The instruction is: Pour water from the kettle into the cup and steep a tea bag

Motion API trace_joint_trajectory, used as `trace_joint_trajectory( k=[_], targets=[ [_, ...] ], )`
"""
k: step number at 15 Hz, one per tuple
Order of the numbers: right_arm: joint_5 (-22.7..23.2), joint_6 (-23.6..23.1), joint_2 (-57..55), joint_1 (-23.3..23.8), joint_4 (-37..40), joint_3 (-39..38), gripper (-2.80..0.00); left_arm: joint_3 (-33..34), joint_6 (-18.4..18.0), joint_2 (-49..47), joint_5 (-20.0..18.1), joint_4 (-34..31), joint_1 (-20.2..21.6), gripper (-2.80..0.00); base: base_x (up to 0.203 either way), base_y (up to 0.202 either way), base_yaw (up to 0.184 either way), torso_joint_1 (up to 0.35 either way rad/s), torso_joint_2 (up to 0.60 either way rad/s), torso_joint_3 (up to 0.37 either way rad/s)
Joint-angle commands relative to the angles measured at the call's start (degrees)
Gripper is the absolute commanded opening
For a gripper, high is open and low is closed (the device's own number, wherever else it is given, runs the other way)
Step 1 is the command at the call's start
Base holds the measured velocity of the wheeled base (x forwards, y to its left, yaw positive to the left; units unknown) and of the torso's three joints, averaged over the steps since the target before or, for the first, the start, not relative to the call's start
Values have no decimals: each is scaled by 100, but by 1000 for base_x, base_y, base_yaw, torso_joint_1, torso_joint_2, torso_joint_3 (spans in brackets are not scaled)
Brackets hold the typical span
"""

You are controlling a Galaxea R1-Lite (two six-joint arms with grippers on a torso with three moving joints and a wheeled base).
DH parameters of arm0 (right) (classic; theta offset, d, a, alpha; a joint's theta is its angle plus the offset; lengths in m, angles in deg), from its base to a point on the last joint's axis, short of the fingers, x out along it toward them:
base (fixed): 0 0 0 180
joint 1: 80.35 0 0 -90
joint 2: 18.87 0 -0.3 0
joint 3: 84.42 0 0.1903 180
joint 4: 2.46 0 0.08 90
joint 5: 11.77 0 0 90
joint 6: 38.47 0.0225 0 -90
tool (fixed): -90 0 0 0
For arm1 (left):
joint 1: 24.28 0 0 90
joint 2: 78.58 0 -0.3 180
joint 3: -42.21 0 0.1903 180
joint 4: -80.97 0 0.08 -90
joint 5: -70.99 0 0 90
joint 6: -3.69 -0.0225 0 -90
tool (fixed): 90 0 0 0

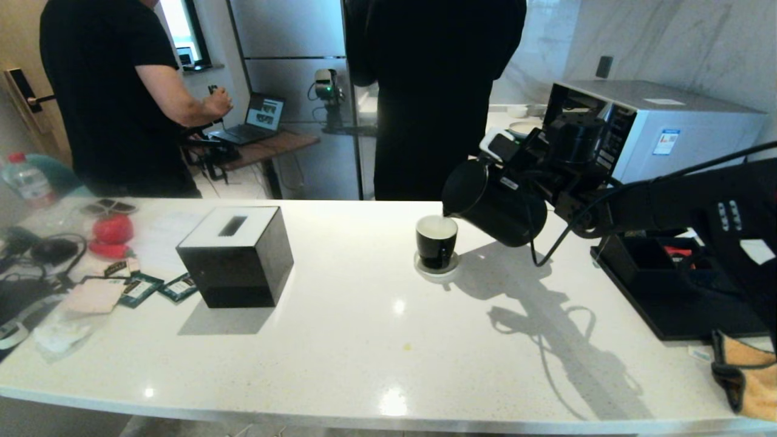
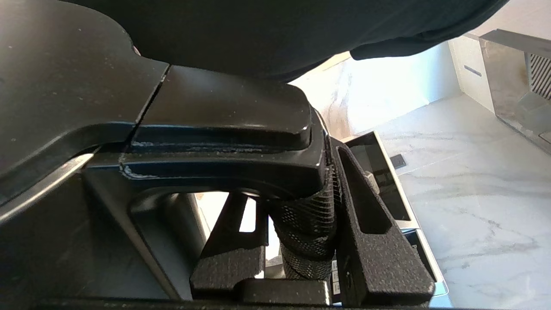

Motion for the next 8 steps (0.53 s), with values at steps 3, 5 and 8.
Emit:
trace_joint_trajectory(
  k=[3, 5, 8],
  targets=[
    [-2, -38, -2, -2, -32, -12, -280, 0, 2, 1, 2, 2, 1, -280, 0, 0, 0, 0, 0, 0],
    [-2, -38, 6, -10, -32, -12, -280, 0, 2, -1, 2, 2, 1, -280, 0, 0, 0, 0, 0, 0],
    [78, -20, 33, -10, -32, -39, -280, 0, 2, -8, 2, 2, 1, -280, 0, 0, 0, 0, 0, 0]
  ],
)
